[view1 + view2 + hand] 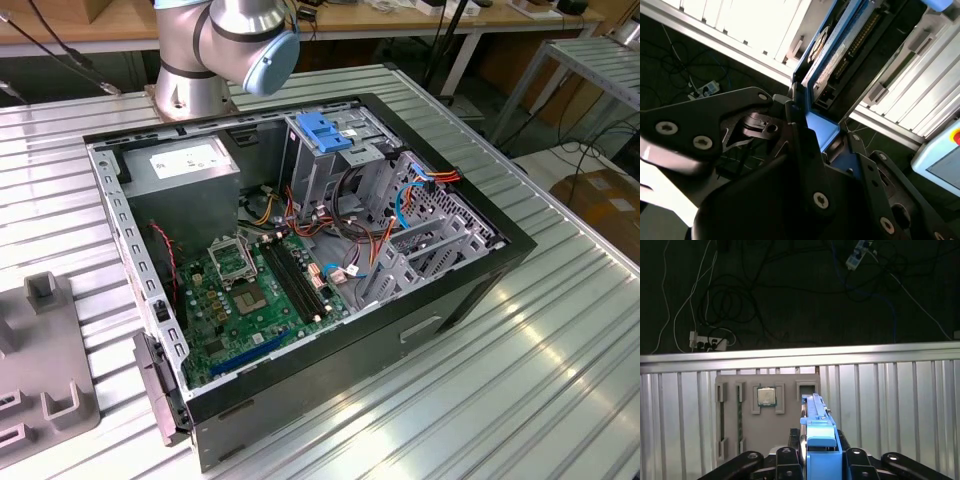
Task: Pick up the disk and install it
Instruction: 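Pick up the disk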
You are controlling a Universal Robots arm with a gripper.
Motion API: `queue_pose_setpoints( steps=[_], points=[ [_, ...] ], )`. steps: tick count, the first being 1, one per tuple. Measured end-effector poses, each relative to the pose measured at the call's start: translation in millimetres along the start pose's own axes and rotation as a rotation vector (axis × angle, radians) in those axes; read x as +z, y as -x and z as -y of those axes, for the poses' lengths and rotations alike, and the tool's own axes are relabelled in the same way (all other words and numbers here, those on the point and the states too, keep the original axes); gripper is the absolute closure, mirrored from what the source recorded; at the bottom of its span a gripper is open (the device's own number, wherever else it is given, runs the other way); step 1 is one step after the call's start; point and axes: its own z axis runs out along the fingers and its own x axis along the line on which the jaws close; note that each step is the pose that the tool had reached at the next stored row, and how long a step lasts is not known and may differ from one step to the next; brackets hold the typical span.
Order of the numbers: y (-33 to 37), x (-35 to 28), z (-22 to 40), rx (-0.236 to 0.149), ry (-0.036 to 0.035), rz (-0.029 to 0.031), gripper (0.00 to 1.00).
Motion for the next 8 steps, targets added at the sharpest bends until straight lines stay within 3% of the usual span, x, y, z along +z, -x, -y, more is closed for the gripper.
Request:
queue_pose_setpoints(
  steps=[8],
  points=[
    [0.2,-14.6,-0.3,0.0,0.0002,0.0,0.63]
  ],
)
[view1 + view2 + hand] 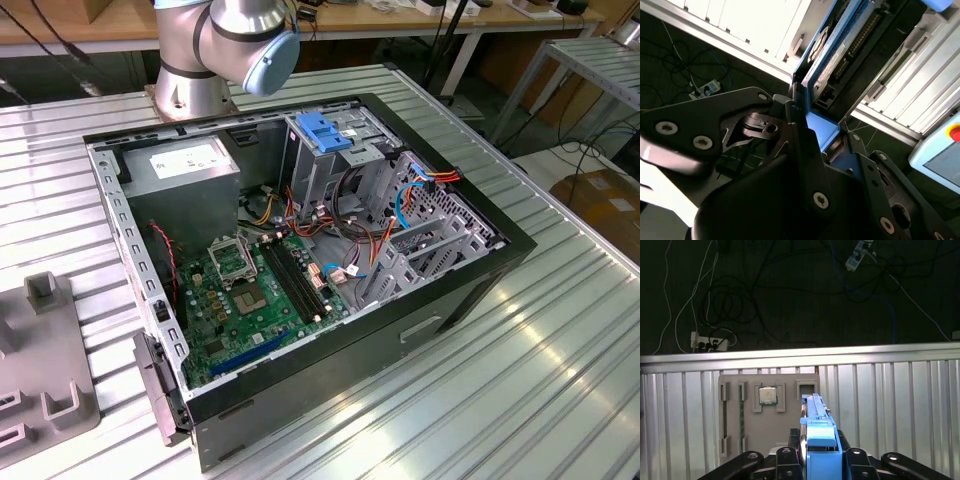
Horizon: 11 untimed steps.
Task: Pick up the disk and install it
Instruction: 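Pick up the disk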
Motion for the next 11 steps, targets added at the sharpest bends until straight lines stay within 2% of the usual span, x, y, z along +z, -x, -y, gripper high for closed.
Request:
queue_pose_setpoints(
  steps=[11],
  points=[
    [0.4,-20.3,-0.5,0.0,0.0002,-0.0001,0.63]
  ],
)
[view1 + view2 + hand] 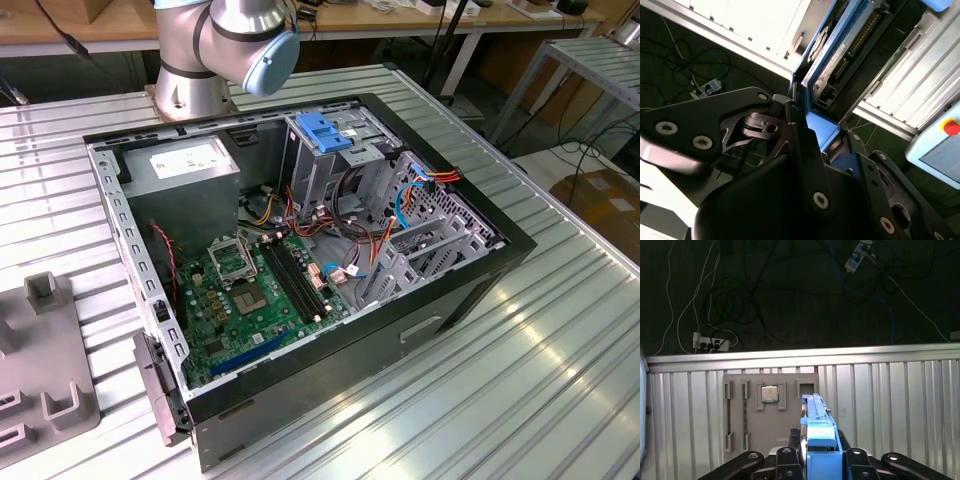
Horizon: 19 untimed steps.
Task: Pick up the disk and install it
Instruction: 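Pick up the disk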
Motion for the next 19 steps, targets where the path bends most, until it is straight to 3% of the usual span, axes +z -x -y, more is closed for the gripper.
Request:
queue_pose_setpoints(
  steps=[13,19],
  points=[
    [0.5,-25.9,-0.5,0.0,0.0004,0.0,0.63],
    [0.8,-43.1,-0.8,0.0,0.0004,0.0,0.63]
  ],
)
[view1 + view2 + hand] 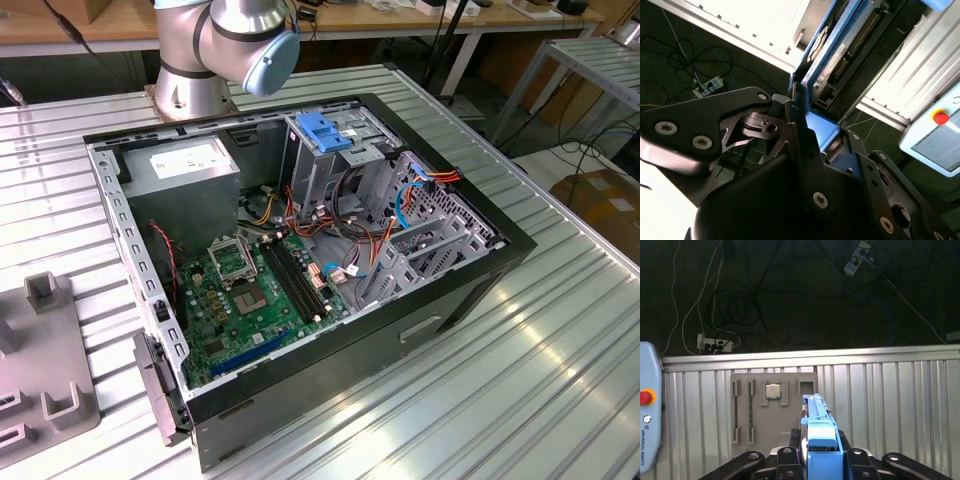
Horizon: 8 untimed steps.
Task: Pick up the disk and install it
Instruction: 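Pick up the disk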
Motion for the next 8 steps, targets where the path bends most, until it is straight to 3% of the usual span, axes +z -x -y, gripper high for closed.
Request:
queue_pose_setpoints(
  steps=[8],
  points=[
    [0.3,-17.1,-0.3,0.0,0.0,0.0,0.63]
  ],
)
